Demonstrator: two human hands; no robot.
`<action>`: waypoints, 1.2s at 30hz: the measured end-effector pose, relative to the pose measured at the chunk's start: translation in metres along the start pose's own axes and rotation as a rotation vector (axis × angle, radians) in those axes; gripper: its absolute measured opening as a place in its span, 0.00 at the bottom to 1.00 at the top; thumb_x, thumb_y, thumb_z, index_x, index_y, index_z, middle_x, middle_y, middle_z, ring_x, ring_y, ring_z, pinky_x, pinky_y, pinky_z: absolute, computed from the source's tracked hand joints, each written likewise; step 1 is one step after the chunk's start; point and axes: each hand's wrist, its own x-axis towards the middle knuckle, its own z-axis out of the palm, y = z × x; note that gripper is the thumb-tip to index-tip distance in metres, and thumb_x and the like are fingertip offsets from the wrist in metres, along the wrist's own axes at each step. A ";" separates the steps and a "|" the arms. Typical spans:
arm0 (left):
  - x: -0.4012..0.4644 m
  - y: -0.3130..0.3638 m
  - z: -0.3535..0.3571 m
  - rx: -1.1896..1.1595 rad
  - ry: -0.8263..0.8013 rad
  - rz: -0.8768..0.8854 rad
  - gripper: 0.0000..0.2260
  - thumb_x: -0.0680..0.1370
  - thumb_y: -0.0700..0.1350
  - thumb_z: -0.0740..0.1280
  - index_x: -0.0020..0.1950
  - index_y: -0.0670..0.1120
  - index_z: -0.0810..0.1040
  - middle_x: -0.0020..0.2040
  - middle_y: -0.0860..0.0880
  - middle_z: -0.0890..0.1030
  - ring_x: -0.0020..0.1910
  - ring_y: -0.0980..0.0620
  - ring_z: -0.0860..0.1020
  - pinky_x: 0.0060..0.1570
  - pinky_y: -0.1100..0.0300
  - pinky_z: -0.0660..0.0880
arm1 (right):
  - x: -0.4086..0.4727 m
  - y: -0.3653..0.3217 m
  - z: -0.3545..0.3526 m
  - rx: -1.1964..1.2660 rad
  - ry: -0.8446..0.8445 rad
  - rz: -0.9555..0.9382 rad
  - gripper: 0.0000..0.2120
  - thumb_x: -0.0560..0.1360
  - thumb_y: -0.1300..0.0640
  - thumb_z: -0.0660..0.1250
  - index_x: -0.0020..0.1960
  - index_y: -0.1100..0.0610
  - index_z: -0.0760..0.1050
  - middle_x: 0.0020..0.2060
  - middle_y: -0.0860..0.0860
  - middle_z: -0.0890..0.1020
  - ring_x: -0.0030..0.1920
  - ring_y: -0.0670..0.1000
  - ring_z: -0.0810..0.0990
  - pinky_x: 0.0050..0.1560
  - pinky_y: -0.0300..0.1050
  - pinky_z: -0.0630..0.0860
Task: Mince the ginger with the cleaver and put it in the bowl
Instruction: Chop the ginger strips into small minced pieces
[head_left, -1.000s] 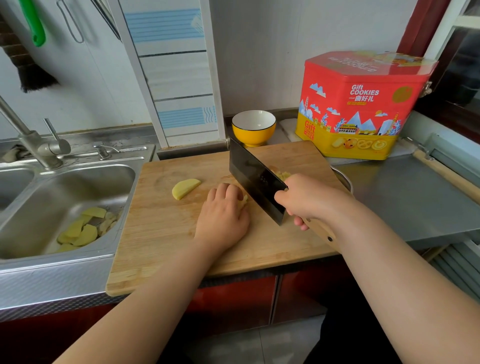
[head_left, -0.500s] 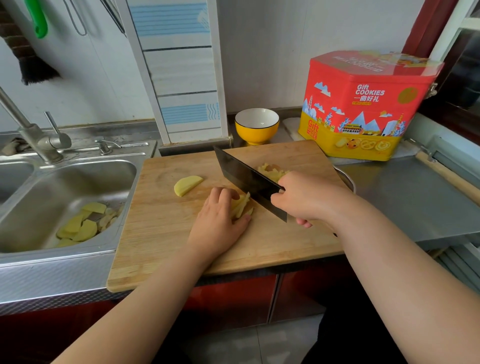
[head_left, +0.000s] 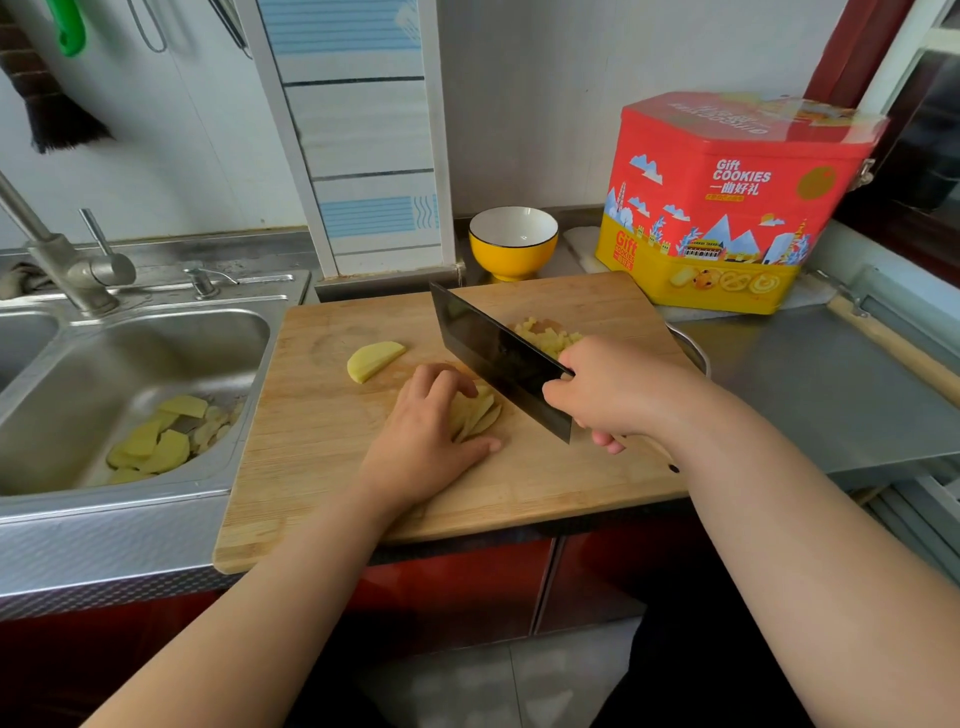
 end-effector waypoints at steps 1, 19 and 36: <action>-0.001 -0.001 -0.001 -0.020 -0.019 -0.009 0.24 0.67 0.61 0.73 0.54 0.52 0.69 0.59 0.53 0.67 0.58 0.53 0.67 0.58 0.60 0.67 | 0.000 0.001 0.000 0.010 -0.001 -0.001 0.22 0.82 0.56 0.57 0.74 0.60 0.64 0.37 0.58 0.77 0.30 0.52 0.75 0.29 0.42 0.73; 0.005 0.003 -0.001 -0.021 0.000 -0.079 0.11 0.70 0.52 0.75 0.47 0.54 0.74 0.54 0.55 0.70 0.52 0.56 0.72 0.52 0.65 0.69 | 0.003 0.006 0.003 0.021 -0.019 -0.023 0.18 0.82 0.55 0.57 0.69 0.60 0.67 0.35 0.58 0.77 0.30 0.53 0.75 0.28 0.42 0.73; 0.012 0.011 0.012 0.144 0.111 -0.077 0.12 0.72 0.51 0.70 0.52 0.49 0.72 0.54 0.51 0.70 0.53 0.53 0.67 0.50 0.63 0.64 | 0.009 -0.002 0.001 0.036 0.042 -0.013 0.24 0.82 0.55 0.57 0.76 0.57 0.61 0.36 0.56 0.77 0.30 0.52 0.75 0.30 0.43 0.74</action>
